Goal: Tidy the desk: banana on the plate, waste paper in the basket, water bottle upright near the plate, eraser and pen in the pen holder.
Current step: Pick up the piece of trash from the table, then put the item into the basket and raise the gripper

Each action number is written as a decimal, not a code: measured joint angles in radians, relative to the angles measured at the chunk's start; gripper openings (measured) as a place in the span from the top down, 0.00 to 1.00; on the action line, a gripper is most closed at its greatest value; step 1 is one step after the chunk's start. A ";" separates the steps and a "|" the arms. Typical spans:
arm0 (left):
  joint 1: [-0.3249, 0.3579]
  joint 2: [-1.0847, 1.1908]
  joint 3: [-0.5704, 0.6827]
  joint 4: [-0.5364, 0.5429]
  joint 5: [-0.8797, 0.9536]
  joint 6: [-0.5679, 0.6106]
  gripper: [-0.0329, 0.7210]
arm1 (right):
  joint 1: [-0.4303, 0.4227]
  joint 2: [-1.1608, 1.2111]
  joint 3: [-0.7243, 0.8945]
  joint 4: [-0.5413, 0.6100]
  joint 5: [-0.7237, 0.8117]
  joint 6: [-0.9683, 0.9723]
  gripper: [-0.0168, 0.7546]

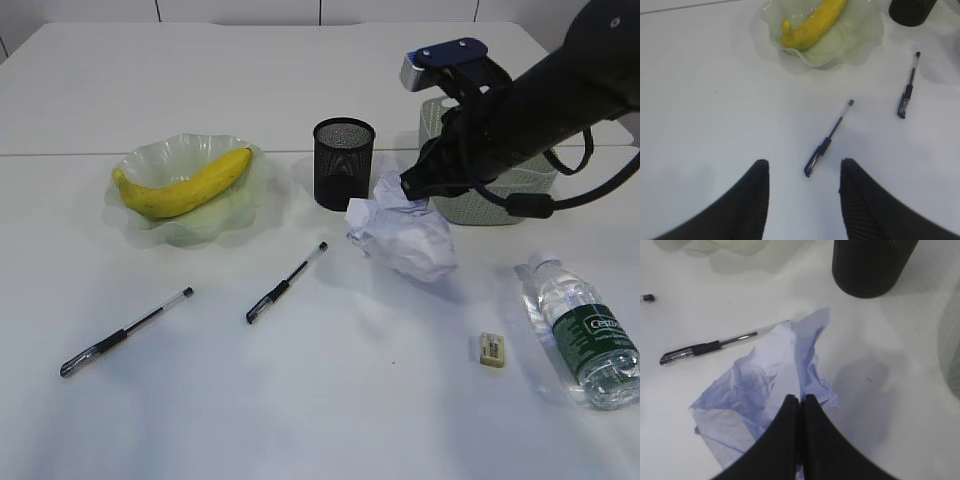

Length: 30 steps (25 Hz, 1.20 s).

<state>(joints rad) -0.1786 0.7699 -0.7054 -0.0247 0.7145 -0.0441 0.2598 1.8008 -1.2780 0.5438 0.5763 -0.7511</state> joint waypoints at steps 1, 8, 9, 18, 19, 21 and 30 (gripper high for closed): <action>0.000 0.000 0.000 0.000 -0.002 0.000 0.52 | 0.000 -0.007 -0.013 0.000 0.014 0.000 1.00; 0.000 0.000 0.000 0.000 -0.008 0.000 0.52 | 0.000 -0.032 -0.102 0.000 0.053 0.000 1.00; 0.000 0.000 0.000 0.000 -0.010 0.000 0.52 | 0.000 -0.032 -0.113 0.000 0.053 0.000 1.00; 0.000 0.000 0.000 0.004 -0.040 0.000 0.52 | -0.010 -0.032 -0.182 -0.002 -0.002 0.037 1.00; 0.000 0.000 0.000 0.006 -0.042 0.000 0.52 | -0.020 -0.032 -0.190 -0.002 -0.007 0.047 1.00; 0.000 0.000 0.000 0.007 -0.042 0.000 0.52 | -0.043 -0.032 -0.199 -0.004 -0.021 0.057 1.00; 0.000 0.000 0.000 0.016 -0.048 0.000 0.52 | -0.176 -0.028 -0.211 -0.006 -0.088 0.066 1.00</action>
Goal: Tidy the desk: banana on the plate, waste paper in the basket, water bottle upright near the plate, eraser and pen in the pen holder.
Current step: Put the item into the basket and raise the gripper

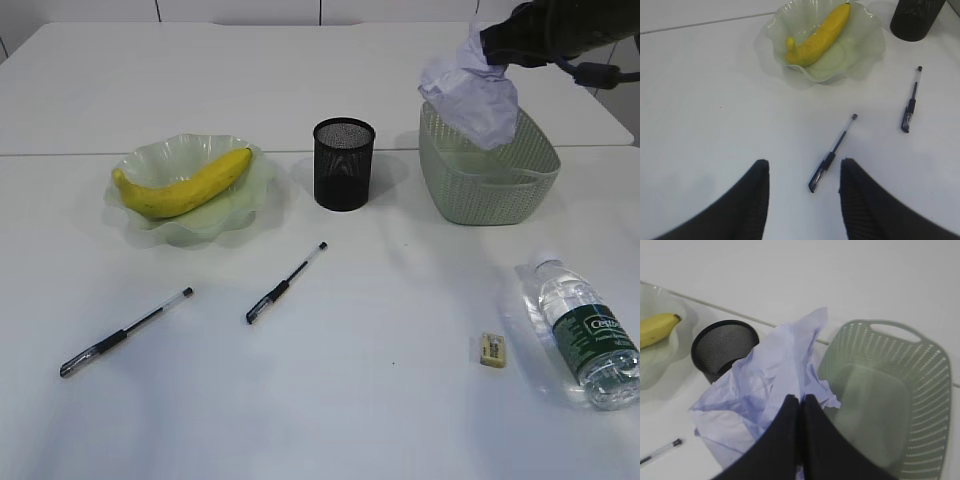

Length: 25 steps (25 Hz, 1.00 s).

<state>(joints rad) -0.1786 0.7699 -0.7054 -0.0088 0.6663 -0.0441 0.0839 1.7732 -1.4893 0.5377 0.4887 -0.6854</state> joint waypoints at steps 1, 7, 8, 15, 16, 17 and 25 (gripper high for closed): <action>0.000 0.000 0.000 0.000 -0.001 0.000 0.52 | -0.008 0.002 0.000 -0.001 -0.011 0.000 1.00; 0.000 0.002 0.000 0.000 -0.005 0.000 0.52 | -0.031 0.040 -0.013 -0.003 -0.070 0.000 1.00; 0.000 0.002 0.000 0.000 -0.005 0.000 0.52 | -0.032 0.053 -0.020 -0.004 -0.075 0.000 1.00; 0.000 0.004 0.000 0.009 -0.005 0.000 0.52 | -0.032 0.169 -0.127 -0.004 -0.118 0.000 1.00; 0.000 0.004 0.000 0.009 -0.005 0.000 0.52 | -0.032 0.185 -0.143 -0.004 -0.122 0.000 1.00; 0.000 0.004 0.000 0.009 -0.005 0.000 0.52 | -0.032 0.199 -0.153 -0.004 -0.129 0.000 1.00; 0.000 0.004 0.000 0.009 -0.005 0.000 0.52 | -0.041 0.259 -0.175 -0.004 -0.187 0.000 1.00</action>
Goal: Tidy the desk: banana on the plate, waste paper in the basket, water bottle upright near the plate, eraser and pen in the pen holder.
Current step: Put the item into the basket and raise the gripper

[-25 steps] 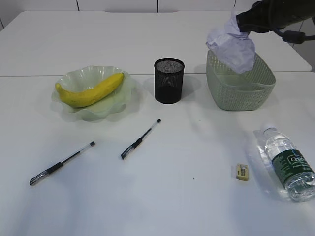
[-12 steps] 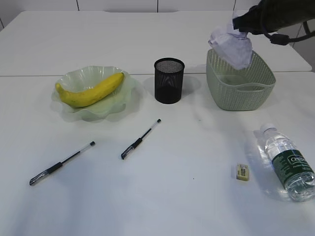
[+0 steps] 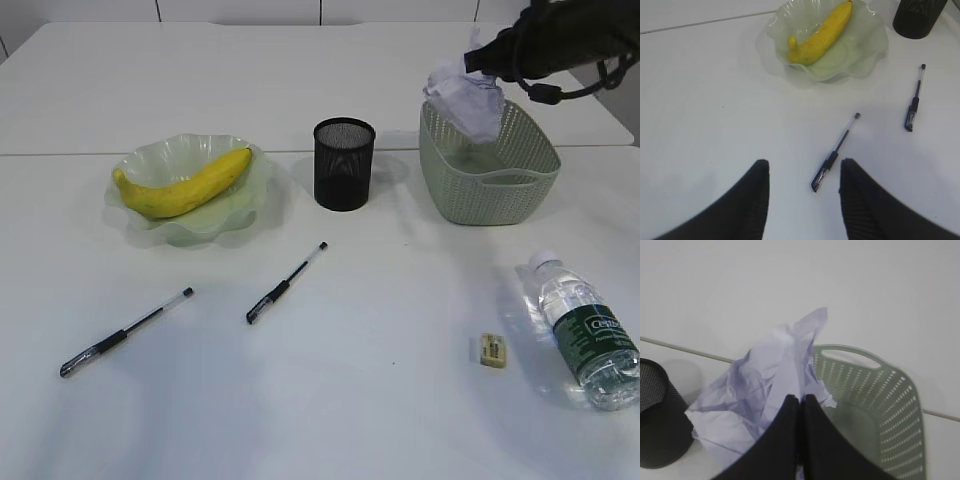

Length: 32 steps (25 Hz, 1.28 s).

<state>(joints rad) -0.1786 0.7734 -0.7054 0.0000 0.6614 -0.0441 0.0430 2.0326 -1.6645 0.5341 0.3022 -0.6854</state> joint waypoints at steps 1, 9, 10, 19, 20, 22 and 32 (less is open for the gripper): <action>0.000 0.000 0.000 0.000 0.000 0.000 0.52 | -0.004 0.006 0.000 0.000 -0.007 0.000 1.00; 0.000 0.000 0.000 0.005 0.000 0.000 0.52 | -0.034 0.013 0.000 0.000 -0.045 0.000 1.00; 0.000 0.000 0.000 0.000 0.000 0.000 0.52 | -0.034 0.013 0.000 0.000 -0.047 0.000 1.00; 0.000 0.000 0.000 0.000 0.000 0.000 0.52 | -0.035 0.013 0.000 -0.006 -0.056 0.000 0.97; 0.000 0.000 0.000 0.000 0.000 0.000 0.52 | -0.035 0.013 0.000 -0.006 -0.056 0.000 0.95; 0.000 0.000 0.000 0.000 0.000 0.000 0.52 | -0.036 0.013 0.000 -0.009 -0.056 -0.002 0.89; 0.000 0.000 0.000 0.000 0.008 0.000 0.52 | -0.036 0.013 0.000 -0.011 -0.056 -0.006 0.53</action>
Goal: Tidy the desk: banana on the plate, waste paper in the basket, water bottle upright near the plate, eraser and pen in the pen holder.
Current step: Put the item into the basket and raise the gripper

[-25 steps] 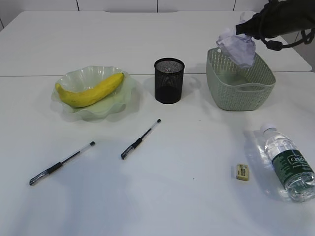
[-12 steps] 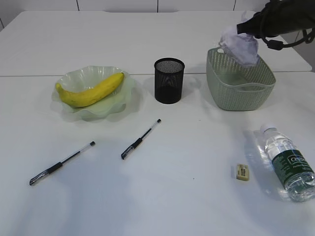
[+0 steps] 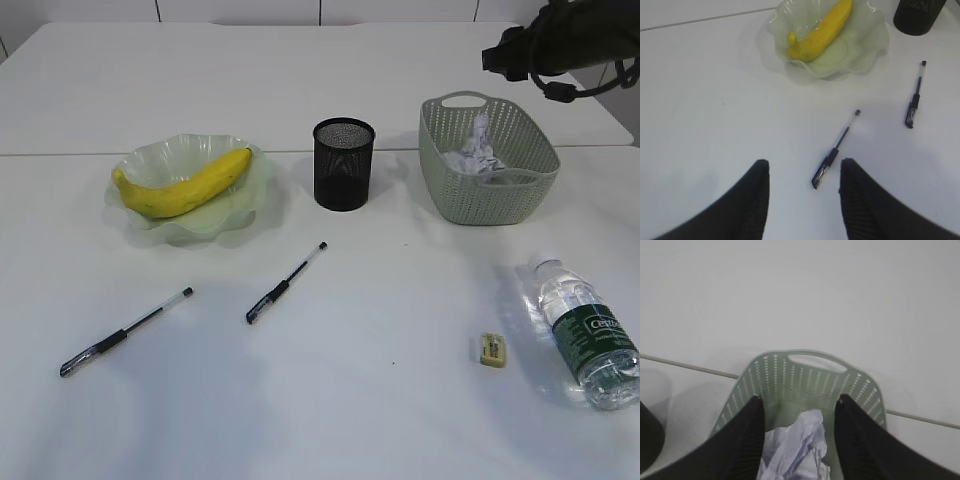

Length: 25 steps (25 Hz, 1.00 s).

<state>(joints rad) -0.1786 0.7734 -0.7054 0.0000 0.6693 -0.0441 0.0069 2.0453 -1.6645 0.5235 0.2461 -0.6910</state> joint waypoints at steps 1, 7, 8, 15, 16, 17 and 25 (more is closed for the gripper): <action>0.000 0.000 0.000 0.000 0.000 0.000 0.52 | 0.000 0.000 0.000 0.000 0.003 -0.002 0.53; 0.000 0.000 0.000 0.000 0.000 0.000 0.52 | 0.000 -0.013 0.000 0.000 0.125 0.002 0.52; 0.000 0.000 0.000 0.000 0.000 0.000 0.52 | 0.000 -0.022 0.000 0.000 0.152 0.007 0.52; 0.000 0.000 0.000 0.000 0.019 0.000 0.52 | -0.002 -0.117 0.000 -0.053 0.304 0.087 0.52; 0.000 0.000 0.000 0.000 0.025 0.000 0.52 | -0.002 -0.131 0.000 -0.071 0.325 0.105 0.52; 0.000 0.000 0.000 0.000 0.031 0.000 0.52 | -0.002 -0.140 -0.002 -0.093 0.344 0.120 0.52; 0.000 0.000 0.000 0.000 0.074 0.000 0.52 | -0.002 -0.168 -0.002 -0.203 0.597 0.220 0.48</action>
<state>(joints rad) -0.1786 0.7734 -0.7054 0.0000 0.7435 -0.0441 0.0054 1.8774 -1.6660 0.3205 0.8429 -0.4711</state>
